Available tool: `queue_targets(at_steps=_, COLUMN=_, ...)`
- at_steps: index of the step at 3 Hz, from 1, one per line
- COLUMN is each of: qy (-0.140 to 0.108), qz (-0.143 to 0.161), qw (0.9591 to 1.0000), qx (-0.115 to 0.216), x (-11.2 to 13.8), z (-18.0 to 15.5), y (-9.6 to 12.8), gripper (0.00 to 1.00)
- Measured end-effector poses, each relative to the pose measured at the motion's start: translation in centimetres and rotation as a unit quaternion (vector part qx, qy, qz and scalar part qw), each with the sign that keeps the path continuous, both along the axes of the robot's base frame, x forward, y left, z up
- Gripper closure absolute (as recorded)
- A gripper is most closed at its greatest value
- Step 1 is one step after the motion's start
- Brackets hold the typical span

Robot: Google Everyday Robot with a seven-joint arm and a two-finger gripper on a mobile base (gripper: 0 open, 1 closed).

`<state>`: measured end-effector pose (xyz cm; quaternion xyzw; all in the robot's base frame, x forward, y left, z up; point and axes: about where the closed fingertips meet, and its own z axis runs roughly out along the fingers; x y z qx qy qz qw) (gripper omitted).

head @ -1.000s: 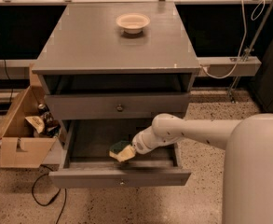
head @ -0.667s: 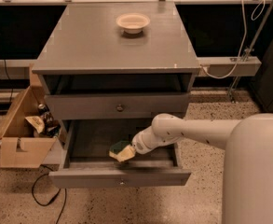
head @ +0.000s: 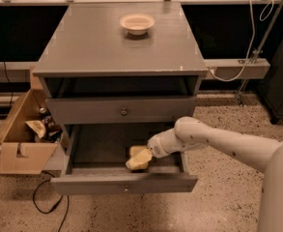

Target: Place sponge into middle drawer

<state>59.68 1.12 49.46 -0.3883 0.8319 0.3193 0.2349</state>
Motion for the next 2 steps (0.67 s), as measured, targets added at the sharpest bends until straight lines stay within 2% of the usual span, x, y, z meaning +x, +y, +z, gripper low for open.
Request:
queue_targets(at_steps=1, qy=-0.011, qz=0.015, qw=0.9993, qx=0.033, x=-1.1, z=2.1, y=-3.9, gripper=0.0)
queue_targets(at_steps=2, qy=-0.034, qz=0.018, qw=0.9977, qx=0.056, x=-3.2, z=4.7, y=-8.3, gripper=0.0)
